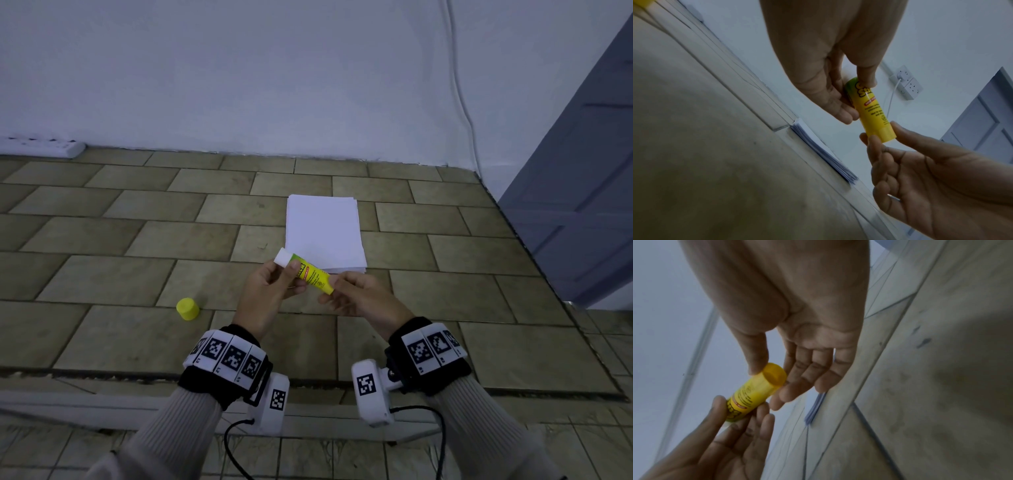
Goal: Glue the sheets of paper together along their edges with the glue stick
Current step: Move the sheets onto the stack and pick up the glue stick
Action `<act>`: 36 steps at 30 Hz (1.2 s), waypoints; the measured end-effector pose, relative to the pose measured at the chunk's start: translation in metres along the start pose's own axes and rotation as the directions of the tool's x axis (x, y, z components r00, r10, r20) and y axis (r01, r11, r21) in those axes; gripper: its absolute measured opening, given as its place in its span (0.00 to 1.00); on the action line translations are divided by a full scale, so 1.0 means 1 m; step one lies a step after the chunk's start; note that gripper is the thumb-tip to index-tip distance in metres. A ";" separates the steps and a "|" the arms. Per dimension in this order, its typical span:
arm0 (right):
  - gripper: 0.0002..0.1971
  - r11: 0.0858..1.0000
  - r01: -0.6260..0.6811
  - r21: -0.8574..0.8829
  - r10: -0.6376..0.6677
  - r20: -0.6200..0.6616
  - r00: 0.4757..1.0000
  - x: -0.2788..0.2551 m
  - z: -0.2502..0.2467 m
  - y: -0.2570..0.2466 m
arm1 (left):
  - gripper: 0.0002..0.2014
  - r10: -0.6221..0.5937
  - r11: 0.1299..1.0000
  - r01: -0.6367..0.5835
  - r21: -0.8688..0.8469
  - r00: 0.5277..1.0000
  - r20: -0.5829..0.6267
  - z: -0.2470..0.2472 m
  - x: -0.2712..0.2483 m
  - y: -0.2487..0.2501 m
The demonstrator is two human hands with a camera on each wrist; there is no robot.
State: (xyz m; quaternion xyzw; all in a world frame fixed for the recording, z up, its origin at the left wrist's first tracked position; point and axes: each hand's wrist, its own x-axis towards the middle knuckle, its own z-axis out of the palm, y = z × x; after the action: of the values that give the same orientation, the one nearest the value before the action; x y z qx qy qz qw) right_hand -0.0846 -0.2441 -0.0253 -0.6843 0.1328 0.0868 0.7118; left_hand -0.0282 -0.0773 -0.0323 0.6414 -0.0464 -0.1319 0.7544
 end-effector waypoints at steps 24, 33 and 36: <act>0.11 0.888 0.287 -0.360 -0.345 -0.107 0.932 0.010 -0.003 0.009 | 0.28 0.079 -0.153 0.166 0.974 0.985 -0.155 -0.066 0.007 0.038; 0.12 0.910 0.277 -0.309 -0.329 -0.128 0.936 0.007 -0.005 0.010 | 0.14 -0.114 -0.144 0.334 0.932 0.930 -0.350 -0.103 0.009 0.025; 0.11 0.925 0.256 -0.280 -0.306 -0.150 0.940 0.009 -0.005 0.013 | 0.14 -0.057 0.018 0.246 0.969 0.968 -0.245 -0.098 0.014 0.027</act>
State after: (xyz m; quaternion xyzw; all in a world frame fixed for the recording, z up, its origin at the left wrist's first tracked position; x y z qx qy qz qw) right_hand -0.0802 -0.2493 -0.0406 -0.7876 0.0881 -0.0662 0.6063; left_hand 0.0126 0.0168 -0.0242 0.9919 -0.0044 -0.0982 0.0808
